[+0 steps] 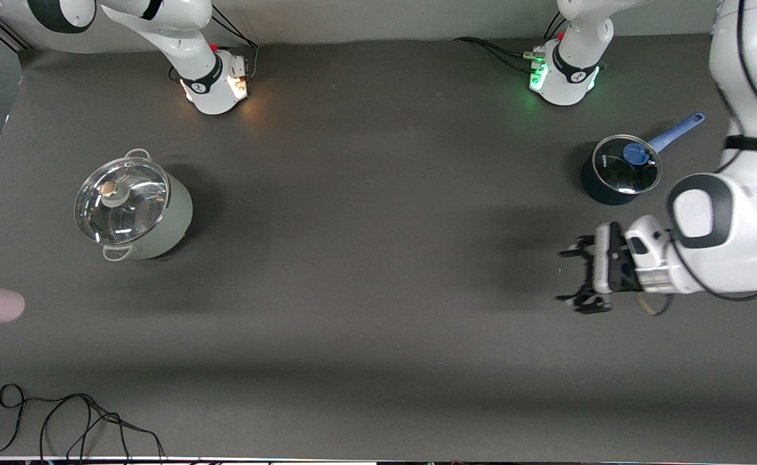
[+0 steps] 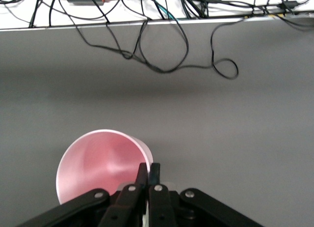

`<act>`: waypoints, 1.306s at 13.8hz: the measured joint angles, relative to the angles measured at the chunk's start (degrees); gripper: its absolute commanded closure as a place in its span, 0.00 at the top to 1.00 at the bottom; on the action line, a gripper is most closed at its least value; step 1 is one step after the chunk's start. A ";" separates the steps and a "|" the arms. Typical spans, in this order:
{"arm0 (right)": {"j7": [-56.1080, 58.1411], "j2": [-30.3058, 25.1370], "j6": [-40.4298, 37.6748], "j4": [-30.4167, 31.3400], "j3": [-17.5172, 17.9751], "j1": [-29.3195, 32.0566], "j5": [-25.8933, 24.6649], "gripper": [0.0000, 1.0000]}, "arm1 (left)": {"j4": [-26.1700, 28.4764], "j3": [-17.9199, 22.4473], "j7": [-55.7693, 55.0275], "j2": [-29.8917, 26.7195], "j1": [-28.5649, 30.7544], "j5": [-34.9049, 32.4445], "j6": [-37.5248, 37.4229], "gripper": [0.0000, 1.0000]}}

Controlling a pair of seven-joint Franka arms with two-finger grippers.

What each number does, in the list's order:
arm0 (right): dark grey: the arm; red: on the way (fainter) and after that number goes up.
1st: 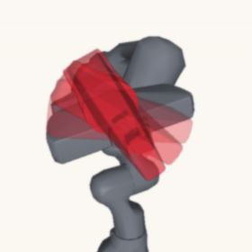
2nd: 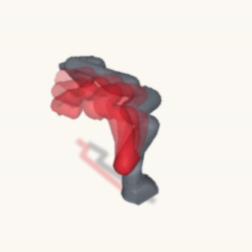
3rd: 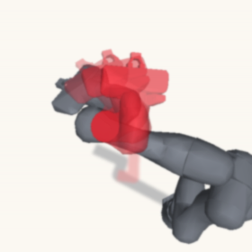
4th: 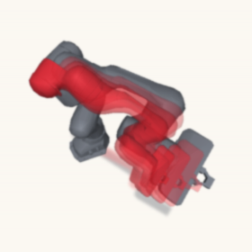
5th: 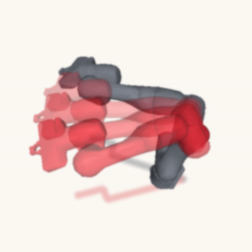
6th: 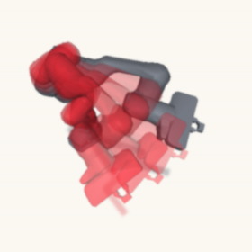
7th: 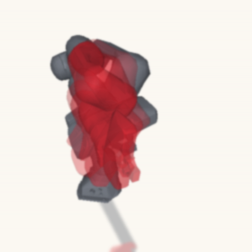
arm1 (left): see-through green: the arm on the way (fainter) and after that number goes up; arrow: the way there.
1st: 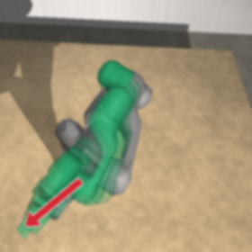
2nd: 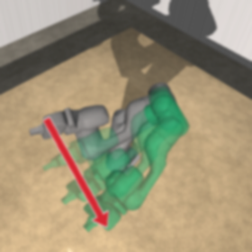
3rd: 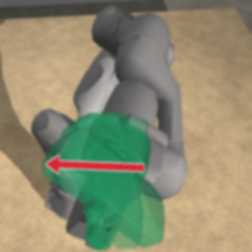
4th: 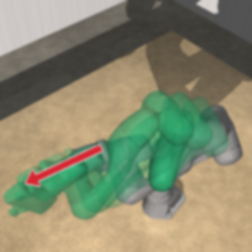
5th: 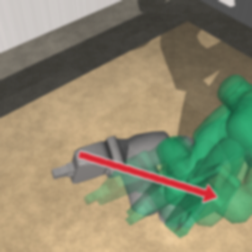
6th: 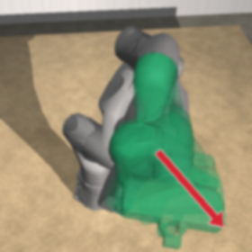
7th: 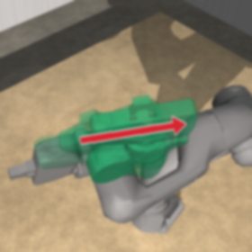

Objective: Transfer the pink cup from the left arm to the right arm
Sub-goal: 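Carry the cup with the right gripper while the left gripper withdraws, then lower the pink cup onto the table and open the right gripper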

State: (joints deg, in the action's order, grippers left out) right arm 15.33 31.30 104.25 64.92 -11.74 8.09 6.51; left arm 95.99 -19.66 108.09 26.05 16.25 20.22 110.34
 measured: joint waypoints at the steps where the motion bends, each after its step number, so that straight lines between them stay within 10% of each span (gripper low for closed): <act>1: 0.77 0.39 4.64 3.75 0.32 -0.50 0.00 0.00 | -0.10 1.38 -0.90 -1.13 0.08 -3.57 -2.28 1.00; 8: 5.87 4.59 20.76 17.49 2.01 -2.91 1.99 0.00 | -11.73 4.48 -21.99 -5.71 0.21 -26.32 -16.94 1.00; 18: 7.03 9.83 36.67 23.99 2.36 -4.49 2.53 0.00 | -18.97 5.90 -84.84 -5.81 0.10 -23.88 -20.96 1.00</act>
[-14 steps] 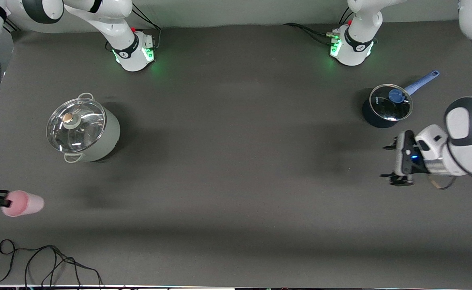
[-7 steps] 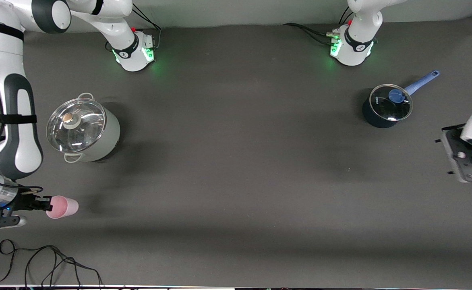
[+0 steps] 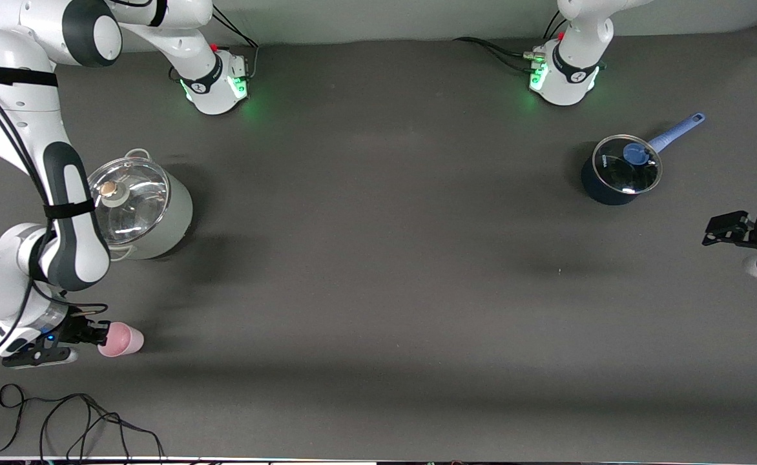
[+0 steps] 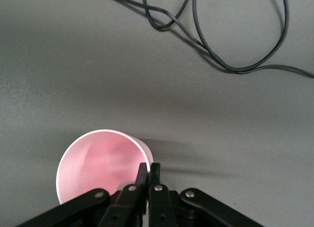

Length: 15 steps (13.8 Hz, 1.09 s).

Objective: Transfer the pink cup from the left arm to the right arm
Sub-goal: 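Lower the pink cup onto the table and open the right gripper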

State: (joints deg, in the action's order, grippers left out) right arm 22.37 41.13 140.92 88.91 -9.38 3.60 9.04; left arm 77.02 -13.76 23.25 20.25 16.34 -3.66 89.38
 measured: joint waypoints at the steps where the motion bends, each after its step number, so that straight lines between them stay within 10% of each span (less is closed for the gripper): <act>1: 0.00 -0.05 -0.09 0.00 0.00 -0.03 0.00 0.11 | -0.03 0.02 -6.60 0.01 0.10 1.23 -0.77 1.00; 3: 0.00 -0.15 -0.27 0.00 -0.01 -0.02 0.00 0.64 | -0.06 0.04 -14.86 0.04 0.22 1.97 -1.25 1.00; 6: 0.03 -0.29 -0.43 0.00 -0.03 0.00 0.00 0.76 | -0.22 0.01 -18.92 0.05 0.28 2.49 -3.64 1.00; 7: 0.13 -0.35 -0.61 0.00 -0.06 0.03 0.00 0.94 | -0.39 -0.03 -20.32 0.01 0.26 2.59 -4.54 1.00; 15: 8.94 -4.17 -9.65 -0.49 -1.95 0.72 0.00 0.99 | -0.49 -1.32 -27.17 -2.83 -3.73 2.05 -8.75 1.00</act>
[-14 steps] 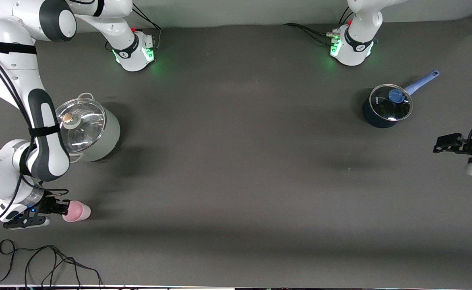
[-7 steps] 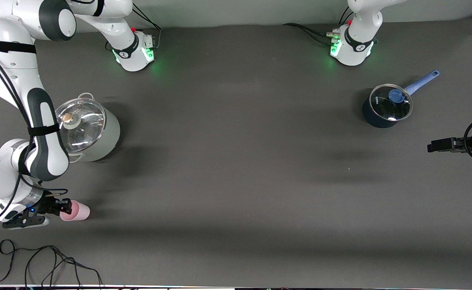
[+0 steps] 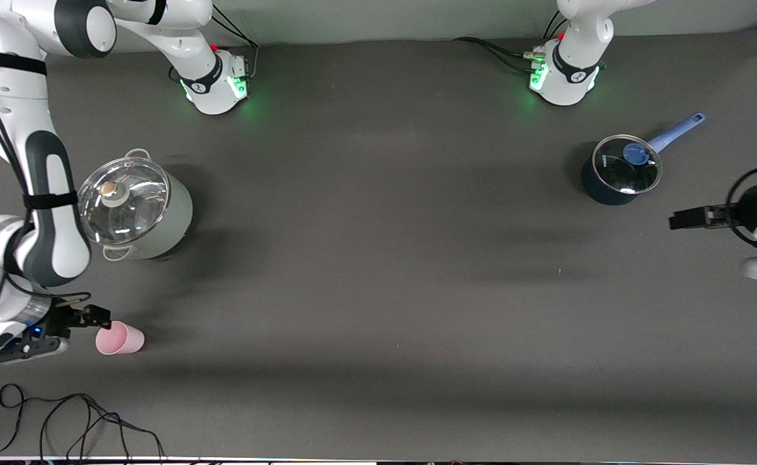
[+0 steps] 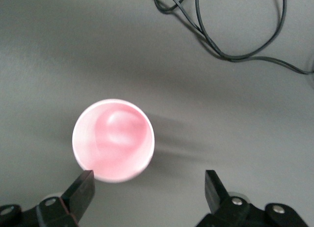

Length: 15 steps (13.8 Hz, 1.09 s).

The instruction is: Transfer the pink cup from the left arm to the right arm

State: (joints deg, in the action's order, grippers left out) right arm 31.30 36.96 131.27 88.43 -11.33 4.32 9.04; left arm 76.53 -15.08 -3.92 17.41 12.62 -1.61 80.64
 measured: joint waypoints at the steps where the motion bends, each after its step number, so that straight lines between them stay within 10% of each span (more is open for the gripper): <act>1: 1.09 -1.04 -1.91 -0.07 -0.51 0.01 -0.01 0.99 | 0.38 -0.02 -0.04 -0.29 -0.58 -0.29 0.00 1.00; 8: 3.10 -10.52 -29.22 -8.87 -1.88 -0.52 -0.11 1.00 | 1.04 1.76 0.98 -0.88 -1.05 -0.53 -0.02 1.00; 15: -22.26 -23.30 -40.72 -9.30 -1.77 -10.06 -3.00 1.00 | 10.36 18.52 7.40 -7.51 -17.16 -0.33 11.47 1.00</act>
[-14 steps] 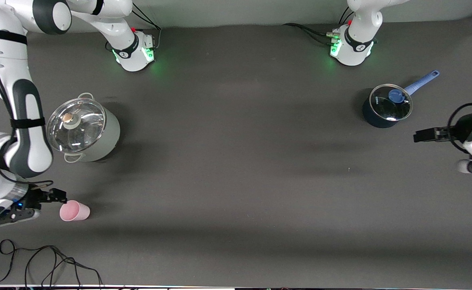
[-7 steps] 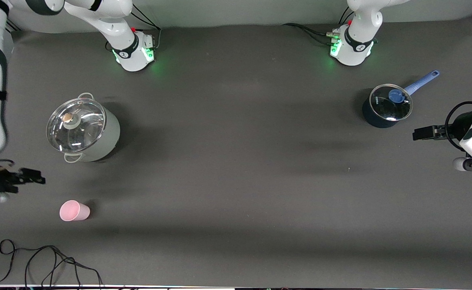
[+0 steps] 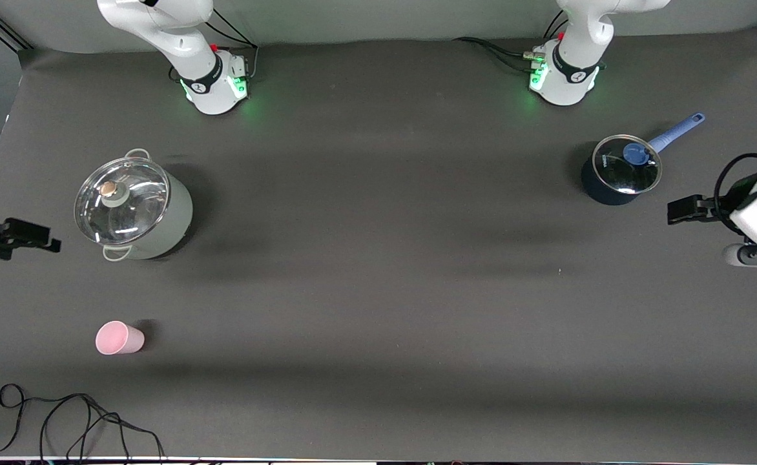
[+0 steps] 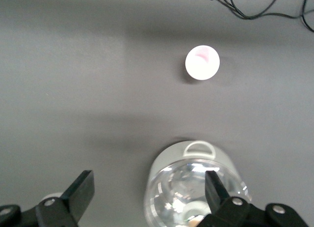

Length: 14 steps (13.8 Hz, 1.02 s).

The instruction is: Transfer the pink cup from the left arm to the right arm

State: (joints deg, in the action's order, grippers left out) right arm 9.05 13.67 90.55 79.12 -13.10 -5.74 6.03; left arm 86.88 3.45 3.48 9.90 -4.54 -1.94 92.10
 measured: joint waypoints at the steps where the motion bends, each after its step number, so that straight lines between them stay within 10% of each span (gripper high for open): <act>1: -2.41 -1.87 -0.06 1.47 0.01 -1.76 -1.13 1.00 | 4.85 0.13 0.05 -2.74 -0.14 0.00 4.02 1.00; 14: -3.96 -10.59 3.45 12.92 -1.06 -1.80 -1.91 1.00 | 10.59 -2.34 1.61 -6.14 -0.53 -0.01 9.57 1.00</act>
State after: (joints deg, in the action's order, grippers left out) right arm 5.09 3.07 94.01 92.04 -14.16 -7.54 4.13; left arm 97.48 1.11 5.09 3.76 -5.07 -1.95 101.67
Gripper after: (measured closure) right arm 0.000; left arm 0.000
